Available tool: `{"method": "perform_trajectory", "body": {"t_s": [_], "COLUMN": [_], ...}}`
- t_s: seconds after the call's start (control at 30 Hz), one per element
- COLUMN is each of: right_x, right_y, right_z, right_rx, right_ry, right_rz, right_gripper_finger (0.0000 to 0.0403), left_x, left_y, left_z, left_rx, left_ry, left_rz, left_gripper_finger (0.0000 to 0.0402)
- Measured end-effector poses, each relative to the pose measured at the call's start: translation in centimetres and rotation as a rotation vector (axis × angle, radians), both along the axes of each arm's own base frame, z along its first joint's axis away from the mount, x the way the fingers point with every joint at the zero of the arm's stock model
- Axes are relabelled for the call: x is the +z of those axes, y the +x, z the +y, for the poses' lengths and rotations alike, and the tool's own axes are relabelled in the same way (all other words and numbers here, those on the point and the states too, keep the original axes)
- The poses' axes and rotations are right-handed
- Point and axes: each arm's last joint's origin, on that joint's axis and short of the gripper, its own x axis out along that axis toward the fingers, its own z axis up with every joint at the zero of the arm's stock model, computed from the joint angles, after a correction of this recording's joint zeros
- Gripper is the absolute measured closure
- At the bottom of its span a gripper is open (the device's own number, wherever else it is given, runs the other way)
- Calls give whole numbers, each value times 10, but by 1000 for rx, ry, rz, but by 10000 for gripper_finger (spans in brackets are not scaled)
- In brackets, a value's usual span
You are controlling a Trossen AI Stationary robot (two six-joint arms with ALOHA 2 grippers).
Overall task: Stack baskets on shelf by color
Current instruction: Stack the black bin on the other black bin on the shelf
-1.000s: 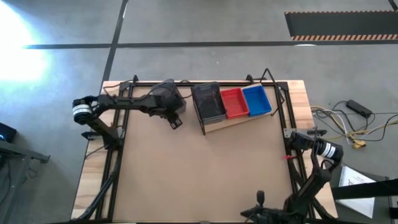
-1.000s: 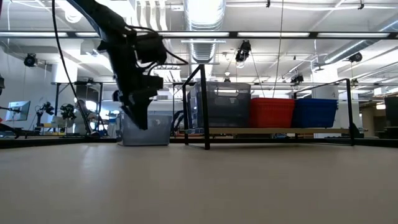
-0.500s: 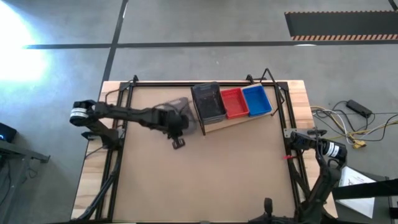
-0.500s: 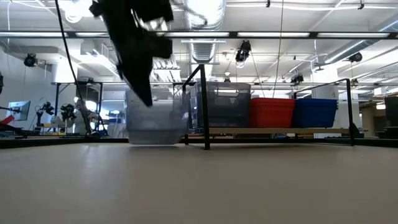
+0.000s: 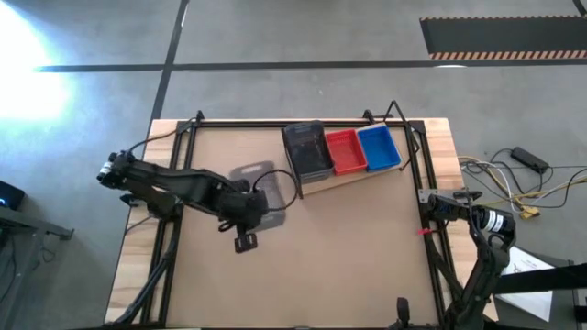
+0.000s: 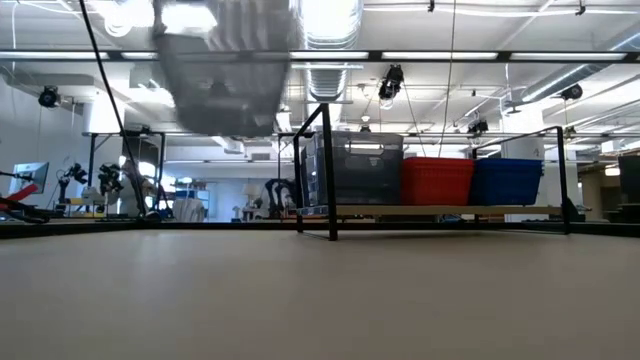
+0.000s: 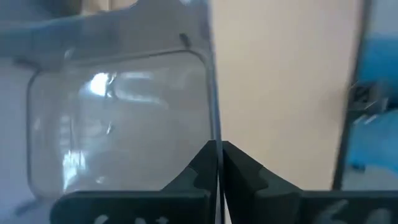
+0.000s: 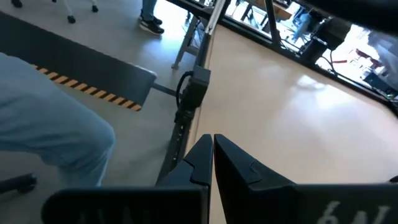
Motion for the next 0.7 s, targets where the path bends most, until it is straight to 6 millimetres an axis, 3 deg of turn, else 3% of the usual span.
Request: {"method": "perform_trajectory", "body": {"t_s": [0.2,0.4,0.53,0.7], "right_x": [0,0,0,0], "right_y": [0,0,0,0], "right_z": [-1,-1,-1,-1], "right_rx": [-14,-14,-15,-15], "right_ry": [-13,-15,-14,-14], "right_rz": [-18,-17,-17,-17], "right_gripper_finger": [394,394,394,394], "left_x": [58,96,95,67], "left_y": [3,27,51,84], "left_z": [-12,-13,10,67], "left_rx": [-151,-315,-274,-110], "left_ry": [115,312,431,542], "left_rz": [-339,-783,-862,-735], "left_gripper_finger": [402,402,401,401]}}
